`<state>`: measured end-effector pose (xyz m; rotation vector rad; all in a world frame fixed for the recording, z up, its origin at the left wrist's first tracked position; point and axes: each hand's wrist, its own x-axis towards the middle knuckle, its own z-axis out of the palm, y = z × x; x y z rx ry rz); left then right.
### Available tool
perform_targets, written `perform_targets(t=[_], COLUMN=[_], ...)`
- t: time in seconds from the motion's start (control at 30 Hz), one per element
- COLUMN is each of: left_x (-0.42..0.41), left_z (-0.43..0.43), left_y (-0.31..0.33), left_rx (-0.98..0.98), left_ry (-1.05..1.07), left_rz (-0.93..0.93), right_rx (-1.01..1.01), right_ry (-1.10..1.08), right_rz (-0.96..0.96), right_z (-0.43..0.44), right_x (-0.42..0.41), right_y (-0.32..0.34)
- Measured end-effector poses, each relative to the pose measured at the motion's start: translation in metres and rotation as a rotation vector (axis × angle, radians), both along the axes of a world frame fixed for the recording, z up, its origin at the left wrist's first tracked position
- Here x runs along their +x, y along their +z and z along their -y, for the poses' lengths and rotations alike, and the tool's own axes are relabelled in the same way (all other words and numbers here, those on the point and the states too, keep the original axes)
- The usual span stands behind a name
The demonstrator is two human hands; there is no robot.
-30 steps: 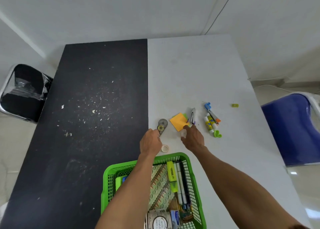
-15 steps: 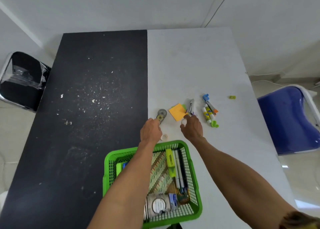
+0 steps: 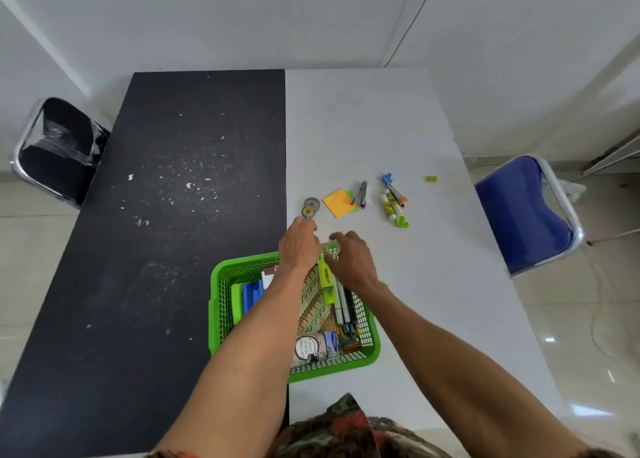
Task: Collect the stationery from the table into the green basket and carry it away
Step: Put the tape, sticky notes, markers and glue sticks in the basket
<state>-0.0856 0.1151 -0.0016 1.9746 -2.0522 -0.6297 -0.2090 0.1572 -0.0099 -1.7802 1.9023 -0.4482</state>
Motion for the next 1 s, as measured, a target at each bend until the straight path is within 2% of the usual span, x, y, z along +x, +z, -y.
perform_targets(t=[0.4, 0.53, 1.0], left_x=[0.007, 0.011, 0.016], left_z=[-0.047, -0.050, -0.044], left_y=[0.003, 0.007, 0.015], left_rx=[0.018, 0.017, -0.007], left_ry=[-0.035, -0.022, -0.050], left_rz=[0.028, 0.040, 0.062], right_rx=[0.226, 0.263, 0.290], right_ry=[0.181, 0.194, 0.173], right_rz=[-0.059, -0.112, -0.098], right_z=[-0.097, -0.104, -0.100], right_x=[0.014, 0.013, 0.018], right_y=[-0.034, -0.042, -0.052])
